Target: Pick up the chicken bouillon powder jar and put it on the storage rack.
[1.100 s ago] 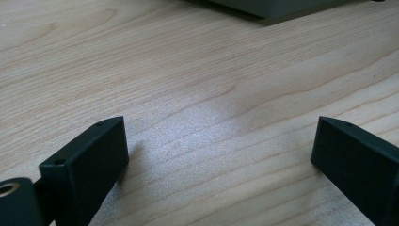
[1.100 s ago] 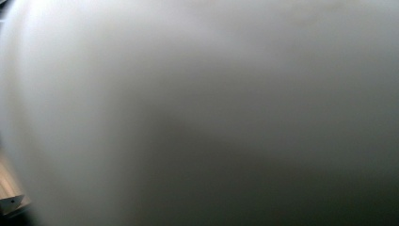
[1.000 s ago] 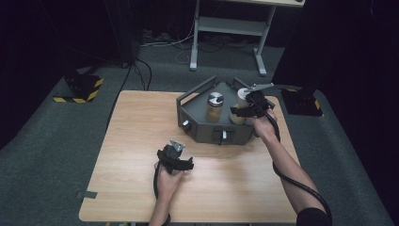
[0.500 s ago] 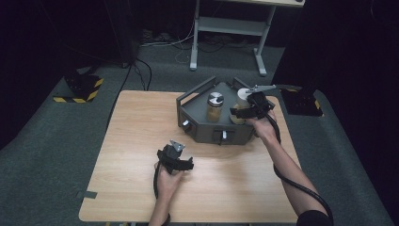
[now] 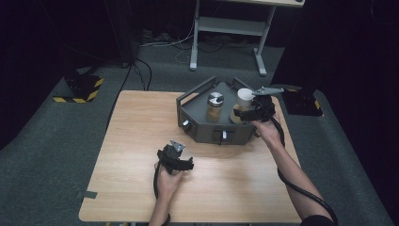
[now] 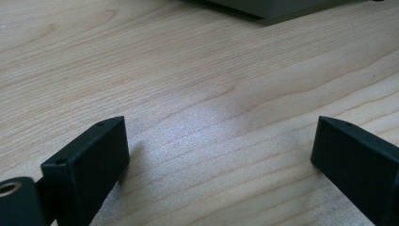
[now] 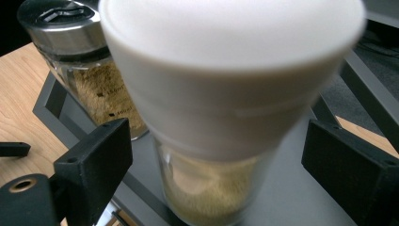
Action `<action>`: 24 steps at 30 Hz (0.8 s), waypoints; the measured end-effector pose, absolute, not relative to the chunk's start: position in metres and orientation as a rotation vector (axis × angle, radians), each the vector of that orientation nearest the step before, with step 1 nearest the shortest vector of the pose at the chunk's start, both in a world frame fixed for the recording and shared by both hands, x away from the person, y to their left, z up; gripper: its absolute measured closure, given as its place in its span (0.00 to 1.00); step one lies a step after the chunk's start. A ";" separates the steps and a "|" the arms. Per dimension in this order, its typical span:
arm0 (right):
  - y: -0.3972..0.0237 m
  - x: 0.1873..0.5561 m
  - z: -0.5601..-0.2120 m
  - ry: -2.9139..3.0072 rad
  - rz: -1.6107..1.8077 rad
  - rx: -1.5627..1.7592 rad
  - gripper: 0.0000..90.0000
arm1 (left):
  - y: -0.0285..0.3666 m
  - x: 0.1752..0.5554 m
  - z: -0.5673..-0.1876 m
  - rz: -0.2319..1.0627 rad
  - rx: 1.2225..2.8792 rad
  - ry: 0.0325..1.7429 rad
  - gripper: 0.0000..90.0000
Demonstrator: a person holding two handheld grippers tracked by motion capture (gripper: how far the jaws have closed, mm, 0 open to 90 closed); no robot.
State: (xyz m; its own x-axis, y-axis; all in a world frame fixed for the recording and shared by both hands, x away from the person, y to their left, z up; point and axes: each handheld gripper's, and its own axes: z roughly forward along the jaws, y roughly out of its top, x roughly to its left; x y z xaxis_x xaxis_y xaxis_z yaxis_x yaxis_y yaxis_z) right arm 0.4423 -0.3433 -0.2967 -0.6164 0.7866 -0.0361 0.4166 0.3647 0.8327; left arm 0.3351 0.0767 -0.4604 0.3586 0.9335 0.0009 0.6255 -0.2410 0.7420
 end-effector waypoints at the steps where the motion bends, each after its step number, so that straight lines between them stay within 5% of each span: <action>1: -0.344 0.441 -0.297 2.197 1.159 1.048 0.10 | 0.077 0.335 -0.460 0.601 1.967 1.350 0.05; 24: -0.392 0.383 -0.325 2.129 1.279 1.017 0.10 | 0.077 0.335 -0.460 0.601 1.969 1.349 0.05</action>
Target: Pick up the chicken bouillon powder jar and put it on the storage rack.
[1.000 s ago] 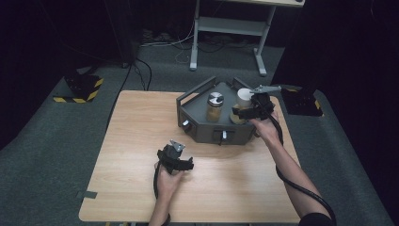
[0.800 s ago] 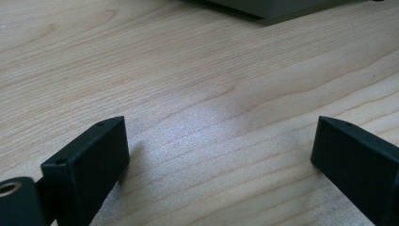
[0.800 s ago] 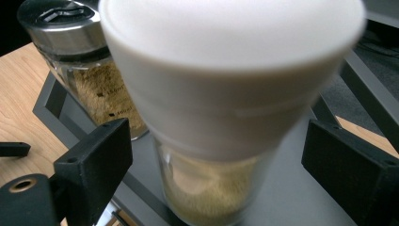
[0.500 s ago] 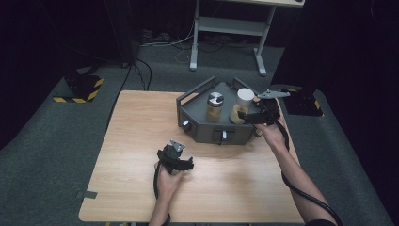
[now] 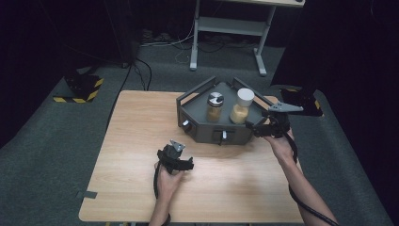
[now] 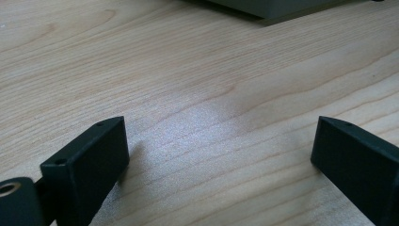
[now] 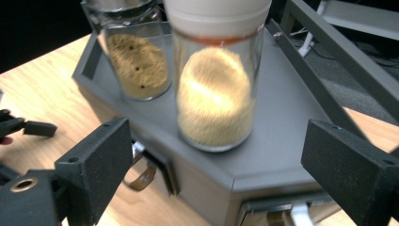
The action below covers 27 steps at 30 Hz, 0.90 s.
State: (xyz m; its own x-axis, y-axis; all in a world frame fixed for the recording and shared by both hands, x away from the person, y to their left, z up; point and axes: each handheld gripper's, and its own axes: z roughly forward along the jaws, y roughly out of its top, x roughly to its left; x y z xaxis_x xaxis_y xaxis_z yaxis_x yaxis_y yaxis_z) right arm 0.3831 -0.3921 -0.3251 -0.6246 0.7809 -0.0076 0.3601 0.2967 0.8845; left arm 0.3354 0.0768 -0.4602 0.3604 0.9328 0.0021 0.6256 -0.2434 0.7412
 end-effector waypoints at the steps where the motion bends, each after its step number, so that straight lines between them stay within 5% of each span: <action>1: -0.394 0.380 -0.327 2.130 1.282 1.012 0.10 | 0.077 0.335 -0.460 0.601 1.969 1.349 0.05; 27: -0.403 0.331 -0.405 2.193 1.339 0.946 0.13 | 0.076 0.335 -0.460 0.604 1.970 1.350 0.05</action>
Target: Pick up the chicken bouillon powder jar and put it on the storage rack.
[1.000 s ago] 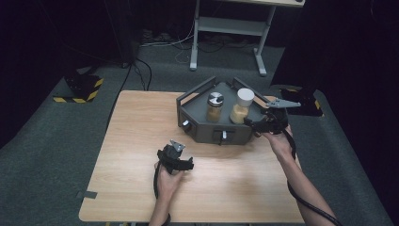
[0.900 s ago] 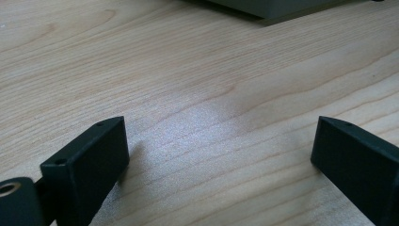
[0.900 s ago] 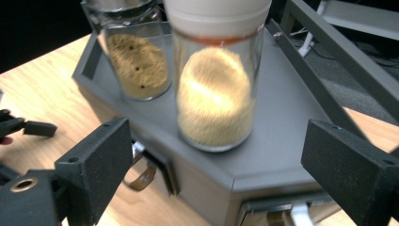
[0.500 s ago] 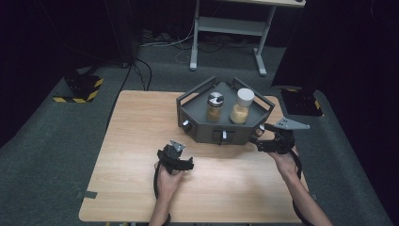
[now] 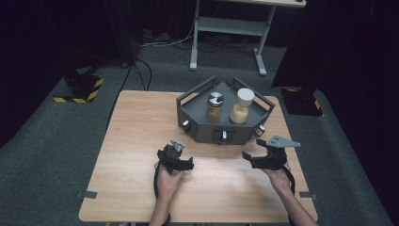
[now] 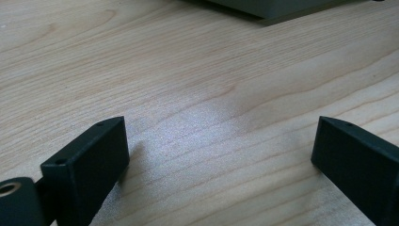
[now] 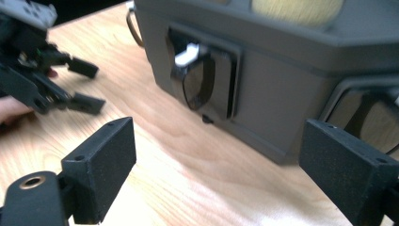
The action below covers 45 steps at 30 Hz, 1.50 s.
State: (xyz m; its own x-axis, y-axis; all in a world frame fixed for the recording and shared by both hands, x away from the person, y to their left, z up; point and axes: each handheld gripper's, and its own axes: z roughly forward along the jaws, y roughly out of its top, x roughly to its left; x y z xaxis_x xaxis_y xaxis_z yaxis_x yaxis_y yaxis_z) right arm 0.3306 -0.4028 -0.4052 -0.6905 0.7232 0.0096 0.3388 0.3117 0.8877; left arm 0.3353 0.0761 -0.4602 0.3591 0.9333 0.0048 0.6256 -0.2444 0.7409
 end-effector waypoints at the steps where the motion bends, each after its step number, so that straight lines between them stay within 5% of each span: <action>1: -0.401 0.331 -0.410 2.201 1.330 0.953 0.13 | 0.076 0.335 -0.460 0.604 1.970 1.350 0.05; 20: -0.386 0.355 -0.455 2.255 1.188 1.109 0.12 | 0.076 0.335 -0.460 0.603 1.970 1.350 0.05; 45: -0.368 0.367 -0.454 2.314 1.046 1.124 0.10 | 0.076 0.335 -0.460 0.603 1.969 1.350 0.05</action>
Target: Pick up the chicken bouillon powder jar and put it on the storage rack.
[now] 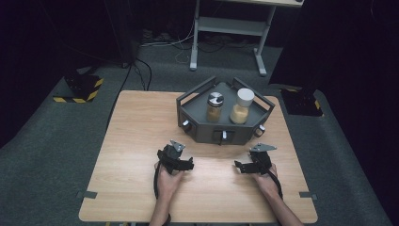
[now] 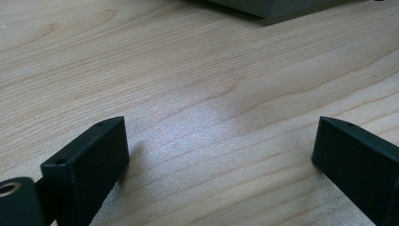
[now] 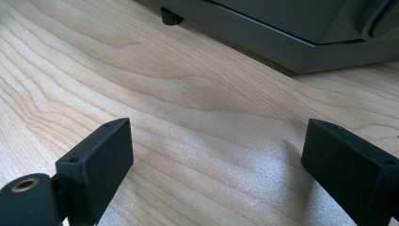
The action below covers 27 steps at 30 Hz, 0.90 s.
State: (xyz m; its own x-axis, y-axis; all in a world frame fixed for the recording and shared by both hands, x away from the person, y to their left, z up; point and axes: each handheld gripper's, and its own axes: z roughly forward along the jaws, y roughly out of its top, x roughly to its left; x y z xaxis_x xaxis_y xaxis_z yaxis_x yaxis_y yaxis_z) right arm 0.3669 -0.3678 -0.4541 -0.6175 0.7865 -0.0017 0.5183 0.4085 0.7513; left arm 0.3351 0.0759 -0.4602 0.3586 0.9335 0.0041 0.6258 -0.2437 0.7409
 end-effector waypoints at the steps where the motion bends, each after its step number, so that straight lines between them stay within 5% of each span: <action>1: -0.367 0.367 -0.454 2.315 1.042 1.121 0.10 | 0.076 0.335 -0.460 0.603 1.969 1.350 0.05; 27: -0.362 0.366 -0.453 2.320 1.009 1.099 0.09 | 0.075 0.334 -0.460 0.606 1.967 1.353 0.05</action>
State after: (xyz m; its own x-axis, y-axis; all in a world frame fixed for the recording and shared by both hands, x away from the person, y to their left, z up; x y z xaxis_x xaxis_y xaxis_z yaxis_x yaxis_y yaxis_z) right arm 0.3655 -0.3616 -0.4533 -0.6215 0.7827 -0.0335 0.5093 0.4362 0.7418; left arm 0.3345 0.0752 -0.4603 0.3556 0.9346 0.0044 0.6260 -0.2417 0.7414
